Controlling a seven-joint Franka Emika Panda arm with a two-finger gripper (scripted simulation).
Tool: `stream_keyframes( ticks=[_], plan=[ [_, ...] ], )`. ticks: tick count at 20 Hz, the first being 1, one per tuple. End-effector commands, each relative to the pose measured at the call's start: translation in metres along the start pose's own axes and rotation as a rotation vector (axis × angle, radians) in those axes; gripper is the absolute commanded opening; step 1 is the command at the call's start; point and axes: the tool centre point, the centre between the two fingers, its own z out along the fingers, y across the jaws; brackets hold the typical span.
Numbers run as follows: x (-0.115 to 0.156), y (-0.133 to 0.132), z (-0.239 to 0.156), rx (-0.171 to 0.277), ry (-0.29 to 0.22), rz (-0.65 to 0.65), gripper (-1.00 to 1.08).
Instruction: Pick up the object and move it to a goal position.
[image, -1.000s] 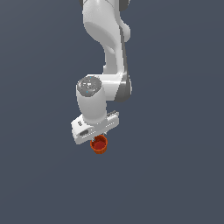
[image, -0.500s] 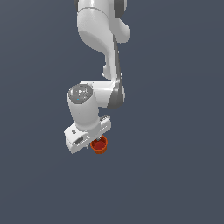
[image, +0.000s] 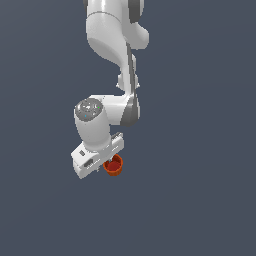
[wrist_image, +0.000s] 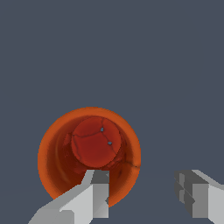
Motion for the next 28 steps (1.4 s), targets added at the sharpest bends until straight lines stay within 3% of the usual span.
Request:
stream_keyframes(
  ticks=[1,12,13,28],
  plan=[
    [0.0,0.0,0.001,0.0,0.0,0.0,0.28],
    [0.0,0.0,0.03,-0.001,0.001,-0.005,0.28],
    [0.0,0.0,0.03,-0.001,0.001,-0.005,-1.0],
    [-0.002,0.001,0.023,-0.001,0.002,-0.006,-1.0]
  ],
)
